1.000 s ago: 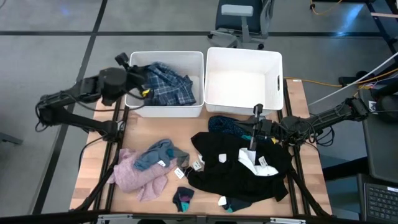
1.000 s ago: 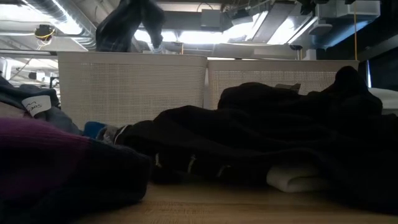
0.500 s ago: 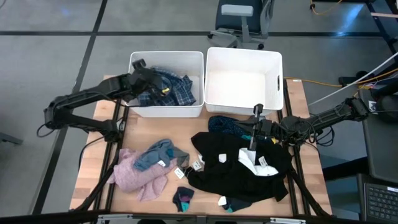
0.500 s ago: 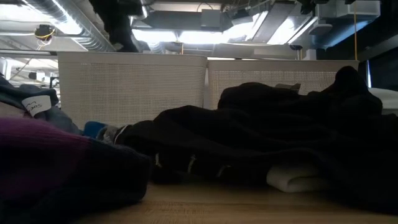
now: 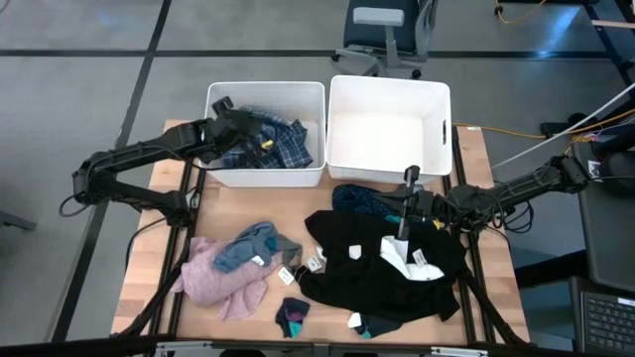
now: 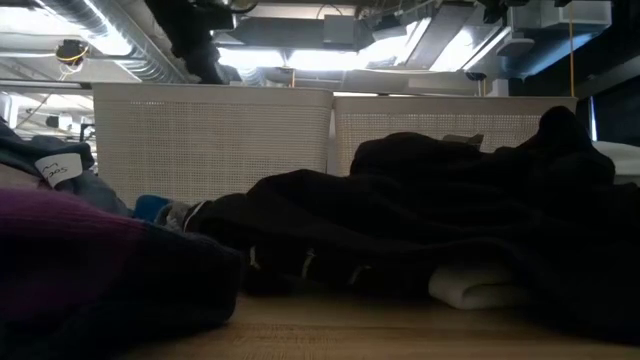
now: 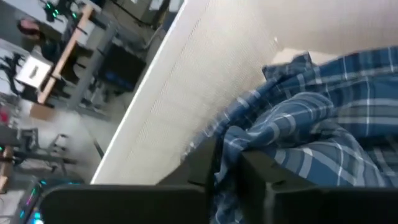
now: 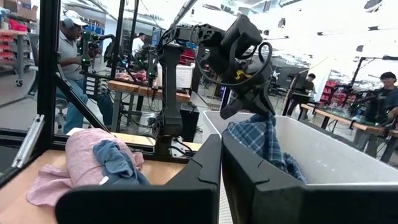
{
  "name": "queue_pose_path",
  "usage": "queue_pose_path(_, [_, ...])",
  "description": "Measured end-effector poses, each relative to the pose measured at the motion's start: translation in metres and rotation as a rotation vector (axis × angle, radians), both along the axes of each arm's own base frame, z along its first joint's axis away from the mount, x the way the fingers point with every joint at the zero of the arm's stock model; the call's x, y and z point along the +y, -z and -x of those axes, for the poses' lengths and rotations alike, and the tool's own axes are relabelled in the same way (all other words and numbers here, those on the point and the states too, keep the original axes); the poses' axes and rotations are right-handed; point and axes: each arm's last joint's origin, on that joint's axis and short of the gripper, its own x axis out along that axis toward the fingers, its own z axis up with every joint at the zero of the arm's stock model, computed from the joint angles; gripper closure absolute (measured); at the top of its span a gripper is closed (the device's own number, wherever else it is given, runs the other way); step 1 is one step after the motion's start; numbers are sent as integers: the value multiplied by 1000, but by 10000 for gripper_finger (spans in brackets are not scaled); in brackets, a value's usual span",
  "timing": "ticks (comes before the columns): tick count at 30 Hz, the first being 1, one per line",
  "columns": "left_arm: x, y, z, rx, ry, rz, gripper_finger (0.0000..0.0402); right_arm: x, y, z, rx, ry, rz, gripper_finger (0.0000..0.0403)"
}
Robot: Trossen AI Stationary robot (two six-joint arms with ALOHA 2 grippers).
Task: Sort clothes
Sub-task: Put the patterned shirt into the left white bin
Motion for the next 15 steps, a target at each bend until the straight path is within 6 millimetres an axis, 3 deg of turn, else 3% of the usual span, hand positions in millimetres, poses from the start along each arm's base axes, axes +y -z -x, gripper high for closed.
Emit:
queue_pose_path(8, [-5, -6, 2, -54, -10, 15, 240, 1, 2, -2, 7, 0, 0, 386])
queue_pose_path(15, [-28, -45, 6, -185, 97, 139, 201, 0, 2, -2, 5, 8, -3, 386])
